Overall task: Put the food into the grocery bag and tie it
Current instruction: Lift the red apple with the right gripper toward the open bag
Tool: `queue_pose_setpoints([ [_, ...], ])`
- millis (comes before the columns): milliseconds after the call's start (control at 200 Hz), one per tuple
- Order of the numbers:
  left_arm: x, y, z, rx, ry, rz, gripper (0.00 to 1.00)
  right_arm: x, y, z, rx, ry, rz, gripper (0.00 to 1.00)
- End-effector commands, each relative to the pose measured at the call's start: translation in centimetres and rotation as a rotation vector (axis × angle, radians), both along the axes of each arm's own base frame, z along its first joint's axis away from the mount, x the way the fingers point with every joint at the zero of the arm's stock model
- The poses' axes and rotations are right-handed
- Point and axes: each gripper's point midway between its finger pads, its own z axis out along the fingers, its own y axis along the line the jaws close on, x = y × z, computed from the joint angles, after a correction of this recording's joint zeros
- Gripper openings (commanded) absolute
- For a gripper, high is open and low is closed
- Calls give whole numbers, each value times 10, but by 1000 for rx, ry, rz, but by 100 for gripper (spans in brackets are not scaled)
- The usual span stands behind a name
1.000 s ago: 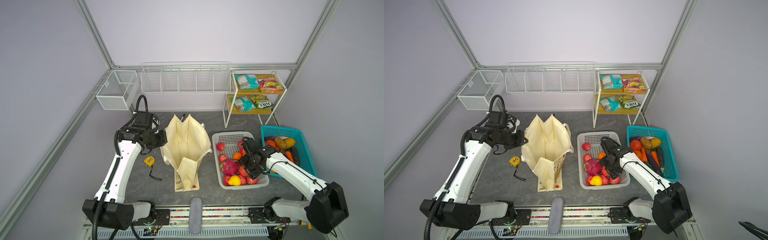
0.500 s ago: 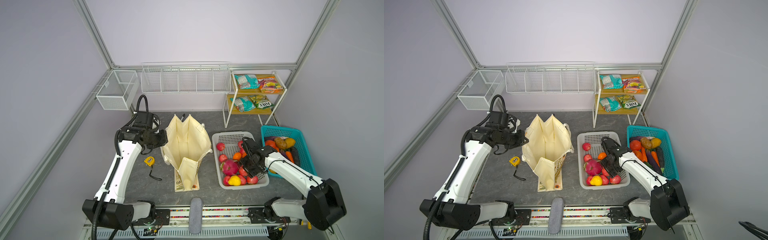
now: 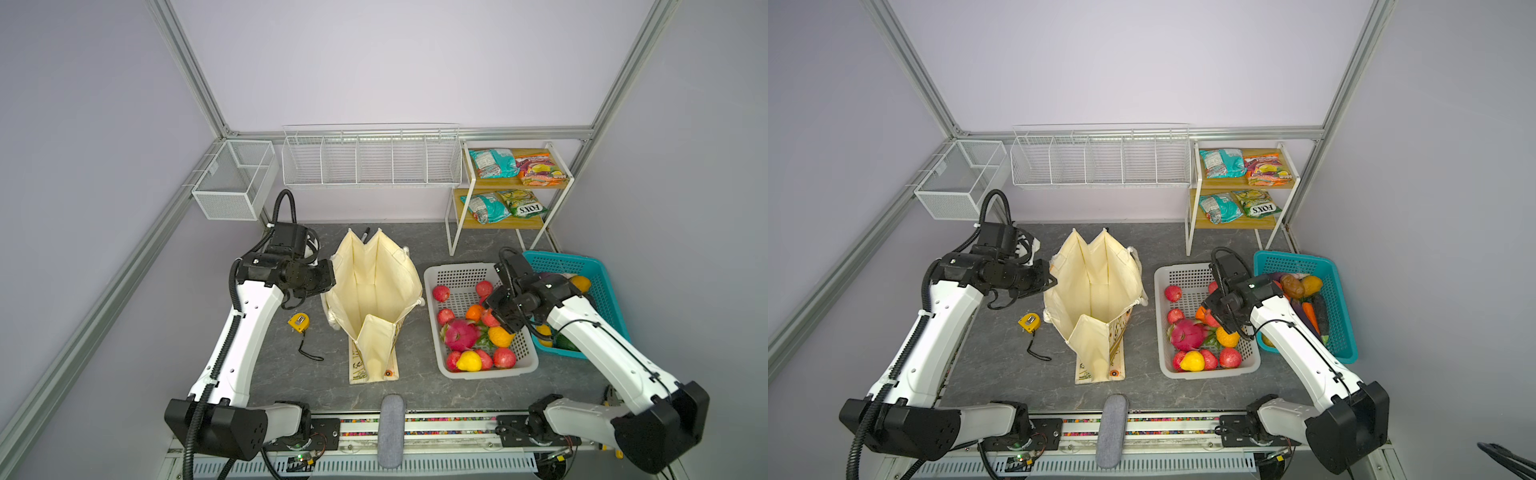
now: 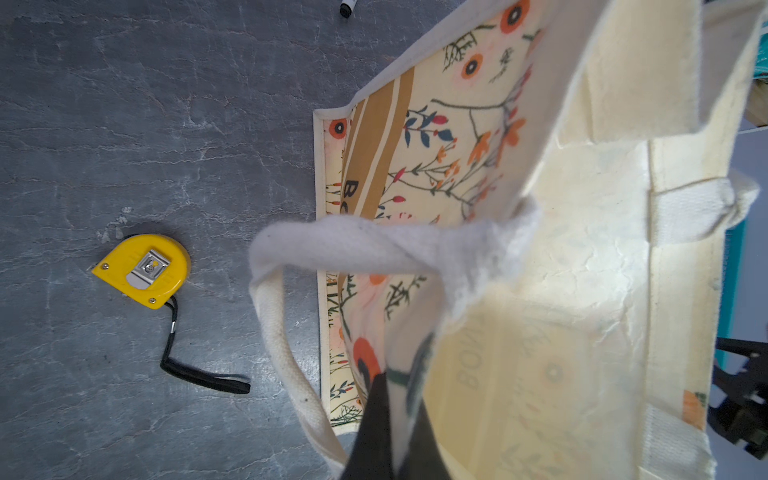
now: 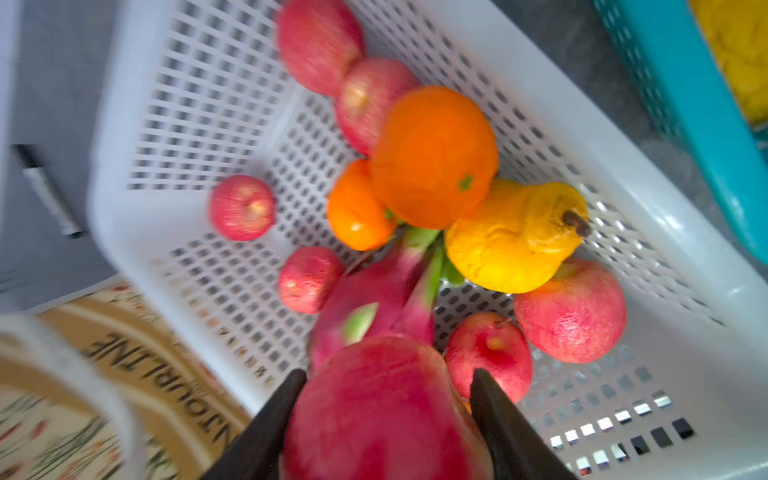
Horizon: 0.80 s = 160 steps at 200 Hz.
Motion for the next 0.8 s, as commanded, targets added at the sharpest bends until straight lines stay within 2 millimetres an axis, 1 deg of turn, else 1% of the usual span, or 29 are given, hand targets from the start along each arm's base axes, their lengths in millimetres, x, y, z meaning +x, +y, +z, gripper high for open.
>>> queue_pose_setpoints([
  [0, -9, 0, 3, 2, 13, -2, 0, 8, 1, 46, -68, -102, 133, 46],
  [65, -8, -1, 4, -1, 9, -1, 0, 19, 16, 72, -61, -169, 216, 45],
  [75, -8, -1, 4, -2, 6, -1, 0, 20, 17, 72, -61, -170, 223, 45],
  [80, -7, -1, 4, -3, 7, -1, 0, 22, 20, 77, -58, -182, 235, 45],
  [100, -7, -1, 4, -3, 6, -2, 0, 25, 26, 84, -54, -201, 261, 45],
  [175, -6, -2, 5, -6, 3, -4, 0, 35, 53, 106, -36, -264, 366, 45],
  [185, -5, -2, 6, -7, 3, -5, 0, 36, 58, 107, -34, -266, 383, 45],
  [190, -5, -2, 5, -7, 3, -5, 0, 37, 63, 112, -30, -278, 400, 44],
  [210, -5, -2, 6, -7, 2, -6, 0, 39, 69, 115, -26, -286, 423, 44],
  [245, -5, -2, 7, -7, -1, -7, 0, 42, 87, 124, -12, -312, 482, 44],
  [250, -5, -3, 7, -8, -2, -8, 0, 43, 93, 126, -7, -319, 500, 44],
  [255, -4, -3, 7, -7, -1, -7, 0, 43, 93, 126, -7, -319, 500, 44],
  [295, -4, -3, 7, -7, -2, -8, 0, 45, 115, 134, 14, -339, 573, 42],
  [300, -4, -3, 8, -7, -3, -9, 0, 45, 121, 135, 20, -343, 592, 42],
  [310, -3, -3, 8, -7, -4, -9, 0, 45, 123, 134, 20, -340, 600, 42],
  [395, -2, -4, 9, -12, -7, -9, 0, 43, 170, 147, 40, -380, 760, 42],
  [470, 0, -5, 10, -16, -11, -10, 0, 36, 214, 150, 40, -407, 940, 42],
  [475, 0, -5, 11, -17, -12, -10, 0, 36, 214, 150, 40, -407, 940, 42],
  [550, 1, -5, 12, -19, -15, -11, 0, 25, 249, 147, 31, -413, 1076, 42],
  [610, 2, -6, 12, -19, -15, -14, 0, 19, 275, 139, 22, -407, 1164, 42],
  [685, 2, -6, 13, -19, -15, -14, 0, 15, 300, 125, 10, -399, 1236, 42],
  [795, 2, -6, 14, -18, -16, -15, 0, 19, 322, 102, 14, -366, 1278, 42],
])
